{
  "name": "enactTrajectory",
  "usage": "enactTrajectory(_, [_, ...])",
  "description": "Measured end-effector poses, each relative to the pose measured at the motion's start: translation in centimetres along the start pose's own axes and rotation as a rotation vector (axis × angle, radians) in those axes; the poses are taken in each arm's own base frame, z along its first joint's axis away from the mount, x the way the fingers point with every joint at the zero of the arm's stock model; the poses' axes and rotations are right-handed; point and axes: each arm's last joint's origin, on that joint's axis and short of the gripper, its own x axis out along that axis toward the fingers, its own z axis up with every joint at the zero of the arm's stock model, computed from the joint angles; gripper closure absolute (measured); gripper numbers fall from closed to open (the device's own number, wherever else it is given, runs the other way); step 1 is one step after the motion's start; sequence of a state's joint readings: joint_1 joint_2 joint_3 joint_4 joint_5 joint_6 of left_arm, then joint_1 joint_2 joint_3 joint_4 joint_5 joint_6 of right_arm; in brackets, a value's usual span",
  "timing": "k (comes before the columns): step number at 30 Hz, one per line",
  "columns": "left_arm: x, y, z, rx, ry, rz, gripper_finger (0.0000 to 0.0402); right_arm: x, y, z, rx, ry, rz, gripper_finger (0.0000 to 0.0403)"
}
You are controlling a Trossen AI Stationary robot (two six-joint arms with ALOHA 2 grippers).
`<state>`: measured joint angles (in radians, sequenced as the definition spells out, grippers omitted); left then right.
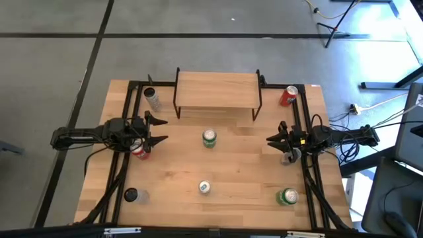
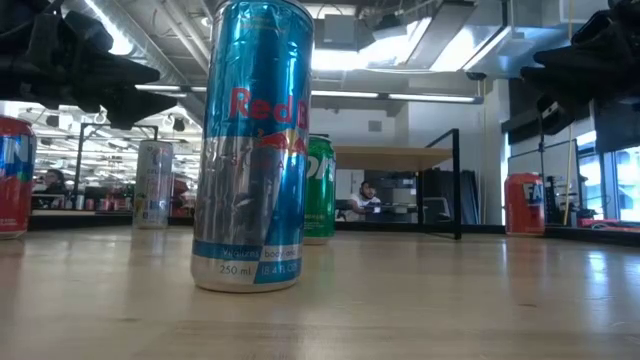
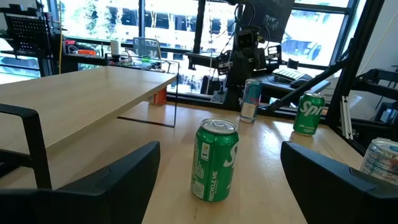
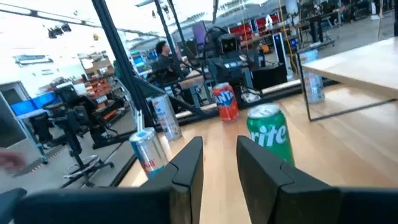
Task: Place canned beverage on shelf
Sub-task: Put the top green soda can on the shelf
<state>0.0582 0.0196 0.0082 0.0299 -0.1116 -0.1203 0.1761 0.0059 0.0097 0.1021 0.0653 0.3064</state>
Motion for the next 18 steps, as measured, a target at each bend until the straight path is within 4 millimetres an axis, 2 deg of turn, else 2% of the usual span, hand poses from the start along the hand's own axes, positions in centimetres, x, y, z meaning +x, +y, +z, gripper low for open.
enactTrajectory(6, [0.0, 0.0, 0.0, 0.0, 0.0, 0.0, 0.0075, 0.0, -0.1, 0.7, 0.038, -0.097, -0.069, 0.0315])
enactTrajectory(10, [0.0, 0.0, 0.0, 0.0, 0.0, 0.0, 0.0075, 0.2, -0.3, 0.8, 0.141, -0.13, -0.158, 0.0315])
enactTrajectory(13, [0.0, 0.0, 0.0, 0.0, -0.001, 0.001, 0.0075, 0.4, -0.3, 1.6, 0.198, -0.178, -0.23, 0.0315])
enactTrajectory(18, [0.0, 0.0, 0.8, -0.018, -0.089, 0.027, 0.0075, 1.2, 0.0, 3.4, 0.191, -0.184, -0.351, 0.0315])
